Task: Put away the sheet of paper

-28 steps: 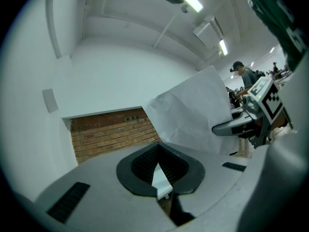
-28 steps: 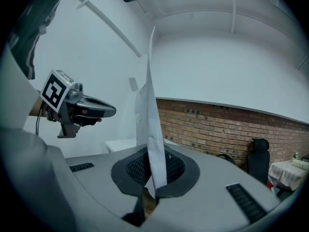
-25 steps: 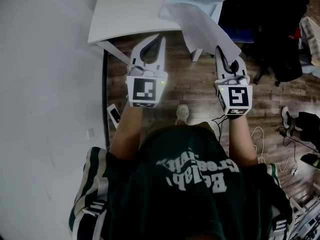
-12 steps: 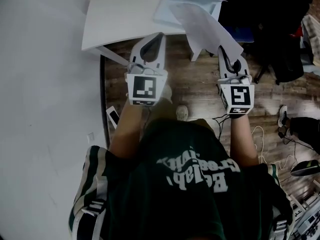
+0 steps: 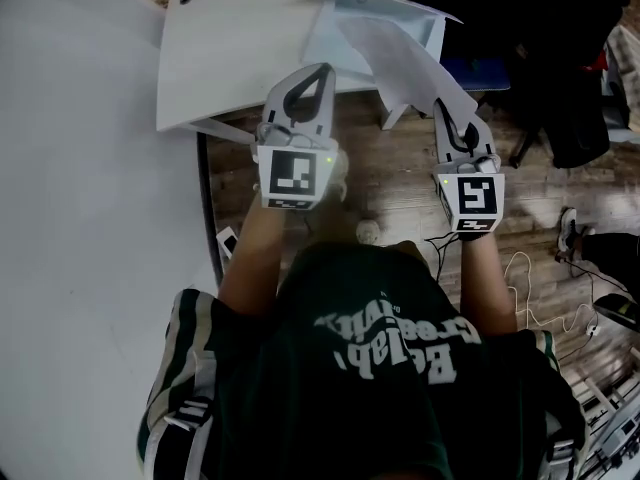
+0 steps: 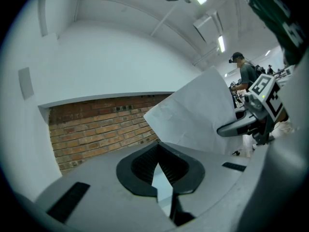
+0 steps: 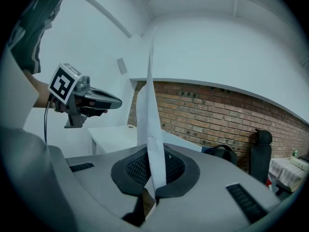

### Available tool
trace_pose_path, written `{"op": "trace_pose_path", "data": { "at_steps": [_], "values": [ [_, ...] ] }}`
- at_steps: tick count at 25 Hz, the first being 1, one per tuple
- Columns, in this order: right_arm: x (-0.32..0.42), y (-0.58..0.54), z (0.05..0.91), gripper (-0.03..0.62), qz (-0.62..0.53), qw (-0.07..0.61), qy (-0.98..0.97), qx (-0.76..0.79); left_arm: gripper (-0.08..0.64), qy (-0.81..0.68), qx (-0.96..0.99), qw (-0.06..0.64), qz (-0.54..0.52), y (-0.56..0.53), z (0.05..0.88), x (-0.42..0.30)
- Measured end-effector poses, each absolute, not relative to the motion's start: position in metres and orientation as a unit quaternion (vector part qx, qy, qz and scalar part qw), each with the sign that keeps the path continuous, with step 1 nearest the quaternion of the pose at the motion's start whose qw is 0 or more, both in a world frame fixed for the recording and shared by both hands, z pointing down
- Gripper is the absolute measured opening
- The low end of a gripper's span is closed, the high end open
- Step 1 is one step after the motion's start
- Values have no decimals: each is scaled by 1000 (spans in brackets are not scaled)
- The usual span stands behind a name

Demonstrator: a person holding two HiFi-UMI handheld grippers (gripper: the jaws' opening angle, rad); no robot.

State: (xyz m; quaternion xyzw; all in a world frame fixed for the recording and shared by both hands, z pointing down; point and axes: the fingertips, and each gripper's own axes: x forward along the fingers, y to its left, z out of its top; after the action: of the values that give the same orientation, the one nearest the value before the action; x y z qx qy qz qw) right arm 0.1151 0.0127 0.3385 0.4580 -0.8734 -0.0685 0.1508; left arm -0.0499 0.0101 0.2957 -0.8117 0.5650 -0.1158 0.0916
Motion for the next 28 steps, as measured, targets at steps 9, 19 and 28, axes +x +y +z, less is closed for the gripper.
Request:
{"op": "trace_pose_path", "data": {
  "at_steps": [9,19,28],
  "values": [
    [93,-51,371,-6,-36,186,-867,461,2,533,-831,82,-134,-75,312,-64],
    [82,-118,400,-6,-13,233,-843,485,2,501,-849,46,-161,-161,354,-83],
    [88,-163,409,-6,0,252,-814,523,2,463,-863,39,-200,-209,393,-84]
  ]
}}
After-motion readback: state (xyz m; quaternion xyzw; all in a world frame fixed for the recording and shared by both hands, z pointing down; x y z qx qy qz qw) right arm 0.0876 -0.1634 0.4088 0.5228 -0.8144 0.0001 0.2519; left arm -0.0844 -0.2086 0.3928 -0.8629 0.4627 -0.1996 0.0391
